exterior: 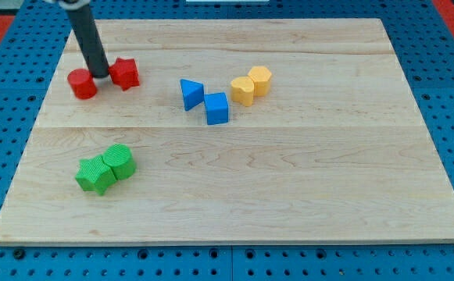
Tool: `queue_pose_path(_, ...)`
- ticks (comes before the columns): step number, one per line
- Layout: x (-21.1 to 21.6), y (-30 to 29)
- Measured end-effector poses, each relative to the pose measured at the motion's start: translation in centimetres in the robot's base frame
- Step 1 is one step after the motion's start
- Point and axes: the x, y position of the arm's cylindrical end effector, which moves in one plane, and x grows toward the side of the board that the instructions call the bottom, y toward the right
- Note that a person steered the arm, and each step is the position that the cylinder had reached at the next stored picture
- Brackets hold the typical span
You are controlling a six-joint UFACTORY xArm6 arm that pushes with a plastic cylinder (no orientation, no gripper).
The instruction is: Move the red star into the green circle
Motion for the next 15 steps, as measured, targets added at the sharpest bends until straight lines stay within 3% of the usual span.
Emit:
queue_pose_path(2, -4.0, -2.4)
queue_pose_path(3, -1.7, -3.8)
queue_pose_path(5, 10.5, -1.8)
queue_pose_path(6, 6.8, -1.5)
queue_pose_path(7, 0.5, -3.0)
queue_pose_path(8, -4.3, 0.8)
queue_pose_path(10, -4.2, 4.8)
queue_pose_path(13, -5.0, 6.2)
queue_pose_path(15, 3.4, 6.9)
